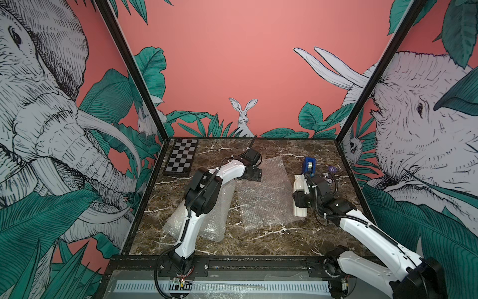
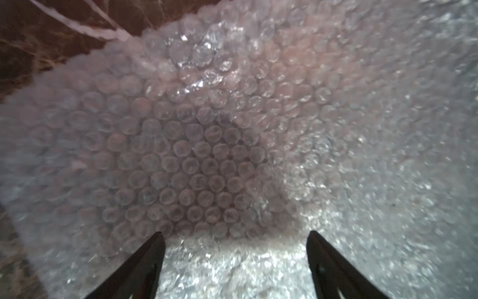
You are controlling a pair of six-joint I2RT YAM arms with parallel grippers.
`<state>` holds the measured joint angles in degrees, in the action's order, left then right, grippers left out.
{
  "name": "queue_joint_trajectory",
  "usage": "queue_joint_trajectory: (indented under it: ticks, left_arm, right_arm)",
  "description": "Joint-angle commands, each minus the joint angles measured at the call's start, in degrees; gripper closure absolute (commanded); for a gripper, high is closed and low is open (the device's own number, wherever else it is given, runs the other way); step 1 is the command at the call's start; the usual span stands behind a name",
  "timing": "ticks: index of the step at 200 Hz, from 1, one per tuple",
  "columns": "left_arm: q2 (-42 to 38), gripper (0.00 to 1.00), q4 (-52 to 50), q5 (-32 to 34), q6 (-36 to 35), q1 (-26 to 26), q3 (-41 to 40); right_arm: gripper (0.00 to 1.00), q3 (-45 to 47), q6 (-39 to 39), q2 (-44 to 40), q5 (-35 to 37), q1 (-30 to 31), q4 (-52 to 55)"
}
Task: Wrap vases in bubble wrap
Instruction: Adjust the bubble wrap at the center of the board, then place the vase in bubble wrap.
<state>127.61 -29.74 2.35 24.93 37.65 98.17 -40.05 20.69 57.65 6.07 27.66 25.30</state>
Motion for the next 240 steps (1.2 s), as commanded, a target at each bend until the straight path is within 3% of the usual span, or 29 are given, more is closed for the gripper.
queue_joint_trajectory:
  ticks: [1, 56, 90, 115, 195, 240]
  left_arm:
    - [2.7, 0.19, -3.9, -3.3, -1.9, -0.1, 5.6]
    - [8.2, 0.22, -2.6, -8.6, -4.2, 0.1, 11.9]
    - [6.2, 0.19, -3.5, -9.3, -4.8, 0.0, 13.8]
    - [0.3, 0.12, -4.8, -9.1, -4.0, -1.3, 13.1]
    - [-31.0, 0.05, 7.2, -9.9, 0.0, -9.3, -16.5]
    - [-42.0, 0.05, 17.2, -9.9, 2.3, -11.0, -33.3]
  right_arm:
    - [0.69, -2.7, -4.5, 0.6, 3.8, 1.0, -0.9]
    - [0.69, -4.2, -11.4, 2.6, 5.5, 3.9, -0.9]
    - [0.69, -6.4, -17.7, 5.6, 6.7, 7.6, -1.8]
    - [0.68, -8.6, -23.4, 9.5, 7.6, 10.7, -2.4]
    - [0.71, -12.8, -42.9, 20.9, 8.9, 20.3, -1.0]
    - [0.71, -15.4, -50.7, 26.9, 14.0, 24.4, 3.1]
